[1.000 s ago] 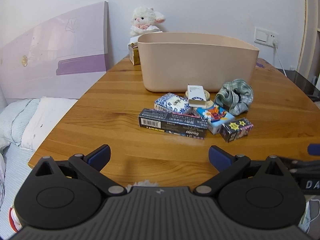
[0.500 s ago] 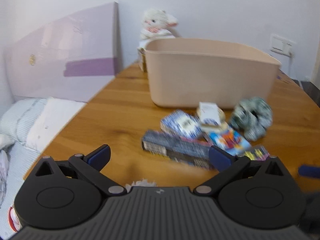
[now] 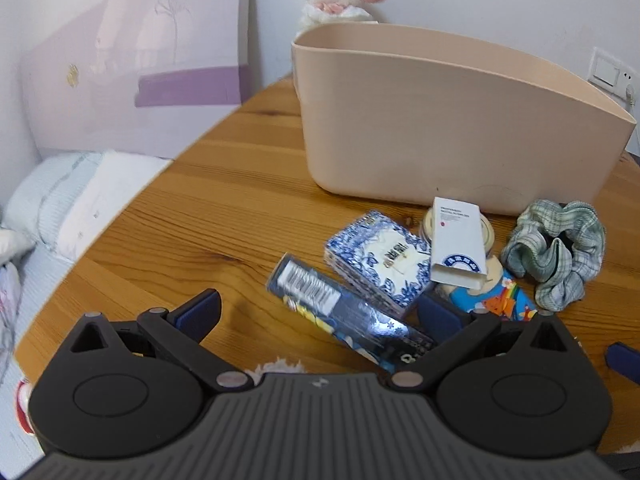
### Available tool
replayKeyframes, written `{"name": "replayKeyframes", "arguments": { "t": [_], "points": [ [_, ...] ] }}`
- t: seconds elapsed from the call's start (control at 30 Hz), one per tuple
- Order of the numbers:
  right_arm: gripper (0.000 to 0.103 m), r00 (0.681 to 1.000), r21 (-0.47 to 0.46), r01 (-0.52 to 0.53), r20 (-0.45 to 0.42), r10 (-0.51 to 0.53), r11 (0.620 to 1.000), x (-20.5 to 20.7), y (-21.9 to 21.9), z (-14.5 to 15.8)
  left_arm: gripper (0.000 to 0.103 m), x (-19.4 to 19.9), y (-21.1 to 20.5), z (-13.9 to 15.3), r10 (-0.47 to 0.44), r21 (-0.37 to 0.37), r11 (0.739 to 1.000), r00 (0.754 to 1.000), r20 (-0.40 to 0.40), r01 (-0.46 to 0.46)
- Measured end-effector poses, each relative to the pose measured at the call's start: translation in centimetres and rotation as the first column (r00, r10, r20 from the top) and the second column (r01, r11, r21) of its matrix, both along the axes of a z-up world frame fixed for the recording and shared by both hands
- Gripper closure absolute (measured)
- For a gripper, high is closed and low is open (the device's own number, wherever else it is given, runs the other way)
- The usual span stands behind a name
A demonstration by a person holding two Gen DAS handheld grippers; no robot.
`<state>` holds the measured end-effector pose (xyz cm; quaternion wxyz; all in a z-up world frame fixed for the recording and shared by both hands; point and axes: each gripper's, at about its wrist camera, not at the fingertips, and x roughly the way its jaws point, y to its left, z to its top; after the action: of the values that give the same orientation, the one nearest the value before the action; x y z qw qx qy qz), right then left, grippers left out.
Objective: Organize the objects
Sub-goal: 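Grasp the black toothpaste box with the left tool while the right tool grasps the star-printed box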
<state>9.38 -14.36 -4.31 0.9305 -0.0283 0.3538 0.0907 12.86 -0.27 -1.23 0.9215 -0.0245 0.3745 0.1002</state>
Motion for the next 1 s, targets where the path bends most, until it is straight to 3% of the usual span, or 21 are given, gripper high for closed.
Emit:
{"name": "replayKeyframes", "arguments": {
  "t": [0.37, 0.57, 0.73, 0.83, 0.87, 1.0],
  "points": [
    [0.000, 1.000, -0.004, 0.001, 0.010, -0.001, 1.000, 0.2, -0.2, 0.0, 0.000, -2.2, 0.7, -0.5, -0.022, -0.034, 0.999, 0.996, -0.081, 0.019],
    [0.003, 1.000, 0.005, 0.007, 0.015, -0.007, 1.000, 0.1, -0.4, 0.0, 0.002, -3.1, 1.8, -0.5, -0.020, -0.039, 0.999, 0.997, -0.080, 0.017],
    [0.029, 0.999, 0.005, 0.012, 0.050, -0.012, 1.000, -0.3, -0.8, 0.3, 0.022, -3.4, 1.7, -0.2, -0.039, -0.033, 0.999, 0.998, -0.054, 0.038],
    [0.055, 0.998, 0.006, 0.009, 0.061, -0.009, 1.000, -0.5, -1.0, 0.5, 0.038, -3.6, 1.5, 0.0, -0.073, -0.036, 0.997, 0.996, -0.046, 0.071],
    [0.056, 0.998, 0.012, 0.004, 0.057, -0.004, 1.000, -0.5, -1.2, 0.6, 0.042, -3.9, 1.5, 0.0, -0.082, -0.038, 0.996, 0.996, -0.042, 0.080],
    [0.056, 0.999, 0.044, -0.003, 0.049, 0.001, 0.999, -0.5, -1.8, 0.8, 0.074, -4.5, 1.5, 0.2, -0.099, -0.051, 0.994, 0.995, -0.029, 0.097]
  ]
}}
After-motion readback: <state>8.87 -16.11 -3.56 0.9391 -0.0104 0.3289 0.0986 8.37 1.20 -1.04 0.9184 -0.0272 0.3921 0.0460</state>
